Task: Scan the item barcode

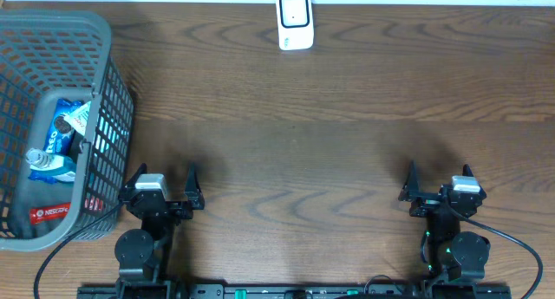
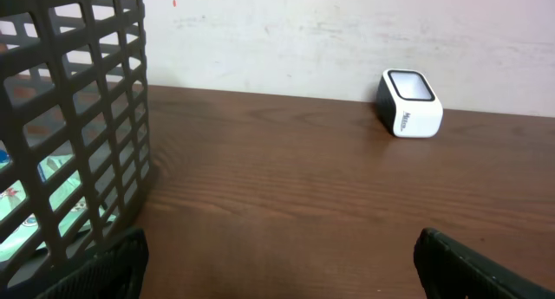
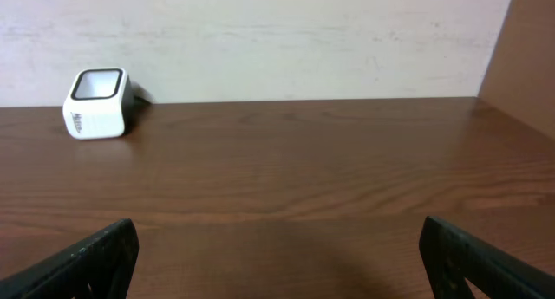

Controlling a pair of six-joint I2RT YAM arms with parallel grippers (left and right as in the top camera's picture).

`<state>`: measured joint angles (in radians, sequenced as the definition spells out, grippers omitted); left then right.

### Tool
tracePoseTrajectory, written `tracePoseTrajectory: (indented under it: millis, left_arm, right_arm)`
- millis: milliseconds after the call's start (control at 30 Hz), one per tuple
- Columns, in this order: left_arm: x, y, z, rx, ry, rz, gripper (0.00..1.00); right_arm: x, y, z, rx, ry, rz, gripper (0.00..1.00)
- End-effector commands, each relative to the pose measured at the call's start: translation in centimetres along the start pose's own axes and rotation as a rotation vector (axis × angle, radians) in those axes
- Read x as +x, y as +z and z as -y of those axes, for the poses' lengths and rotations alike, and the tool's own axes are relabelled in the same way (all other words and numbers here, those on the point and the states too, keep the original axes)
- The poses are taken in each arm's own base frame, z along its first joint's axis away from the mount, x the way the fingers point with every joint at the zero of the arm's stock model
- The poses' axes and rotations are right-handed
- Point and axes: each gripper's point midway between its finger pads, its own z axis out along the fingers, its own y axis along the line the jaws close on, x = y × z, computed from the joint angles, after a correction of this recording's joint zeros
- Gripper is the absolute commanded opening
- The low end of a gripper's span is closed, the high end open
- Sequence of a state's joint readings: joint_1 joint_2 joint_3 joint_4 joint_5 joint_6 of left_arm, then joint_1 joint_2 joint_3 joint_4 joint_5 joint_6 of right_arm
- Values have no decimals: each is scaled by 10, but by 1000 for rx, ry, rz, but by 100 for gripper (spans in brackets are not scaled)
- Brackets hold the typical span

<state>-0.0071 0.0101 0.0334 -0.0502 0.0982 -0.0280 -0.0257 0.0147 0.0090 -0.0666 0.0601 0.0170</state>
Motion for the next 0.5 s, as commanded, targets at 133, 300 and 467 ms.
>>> tracePoseTrajectory:
  millis: [133,300,467]
  left_arm:
    - [16,2,-2,-4,-2,-35,98]
    - [16,2,-2,-4,-16,-35,98]
    - [15,2,-3,-11,-16,-31,98]
  right_arm:
    - [2,0,-1,-1,-12,-3,99]
    - [2,0,-1,-1,-12,-3,99]
    - [2,0,-1,-1,-12,-3,99]
